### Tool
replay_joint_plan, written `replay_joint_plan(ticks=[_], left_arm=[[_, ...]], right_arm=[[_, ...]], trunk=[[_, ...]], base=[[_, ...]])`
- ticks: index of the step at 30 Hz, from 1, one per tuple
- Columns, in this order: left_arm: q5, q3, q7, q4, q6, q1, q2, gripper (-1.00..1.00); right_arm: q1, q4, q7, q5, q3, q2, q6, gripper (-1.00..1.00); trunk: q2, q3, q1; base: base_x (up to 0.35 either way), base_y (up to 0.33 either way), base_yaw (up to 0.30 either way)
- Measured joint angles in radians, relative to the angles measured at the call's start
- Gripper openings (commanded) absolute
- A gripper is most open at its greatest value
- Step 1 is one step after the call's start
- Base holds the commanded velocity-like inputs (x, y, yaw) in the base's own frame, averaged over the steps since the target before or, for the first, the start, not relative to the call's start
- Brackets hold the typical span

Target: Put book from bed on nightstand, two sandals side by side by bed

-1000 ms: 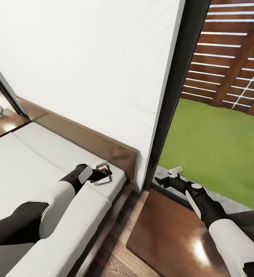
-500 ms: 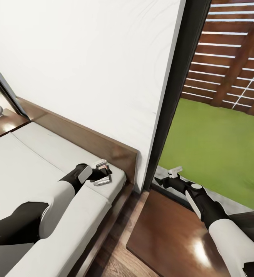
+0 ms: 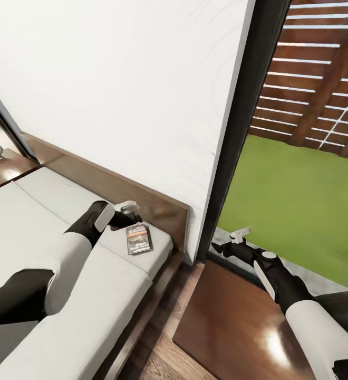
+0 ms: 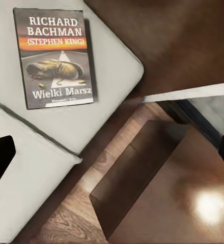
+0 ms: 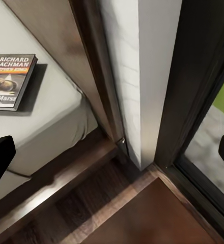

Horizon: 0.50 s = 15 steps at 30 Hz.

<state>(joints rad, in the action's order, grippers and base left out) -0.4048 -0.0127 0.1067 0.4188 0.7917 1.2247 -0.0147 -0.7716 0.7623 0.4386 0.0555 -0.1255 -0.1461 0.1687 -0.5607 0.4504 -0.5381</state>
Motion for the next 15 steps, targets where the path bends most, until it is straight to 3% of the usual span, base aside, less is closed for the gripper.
replay_joint_plan(ticks=[3, 5, 15], left_arm=[[-0.002, 0.000, 0.003, 0.000, 0.013, 0.027, 0.007, 1.00], [-0.002, 0.001, 0.007, 0.000, 0.035, 0.075, 0.013, 1.00], [-0.004, -0.001, 0.046, -0.012, 0.055, 0.142, 0.030, 1.00]], right_arm=[[0.000, 0.000, 0.000, 0.000, 0.000, 0.000, 0.000, 1.00], [0.000, 0.000, 0.000, 0.000, 0.000, 0.000, 0.000, 1.00], [0.000, 0.000, 0.001, 0.000, -0.001, 0.001, 0.000, 1.00]], trunk=[[-0.021, 0.010, -0.011], [-0.035, 0.016, -0.019], [-0.105, 0.047, -0.057]], base=[[0.000, 0.000, 0.000], [0.000, 0.000, 0.000], [0.000, 0.000, 0.000]])
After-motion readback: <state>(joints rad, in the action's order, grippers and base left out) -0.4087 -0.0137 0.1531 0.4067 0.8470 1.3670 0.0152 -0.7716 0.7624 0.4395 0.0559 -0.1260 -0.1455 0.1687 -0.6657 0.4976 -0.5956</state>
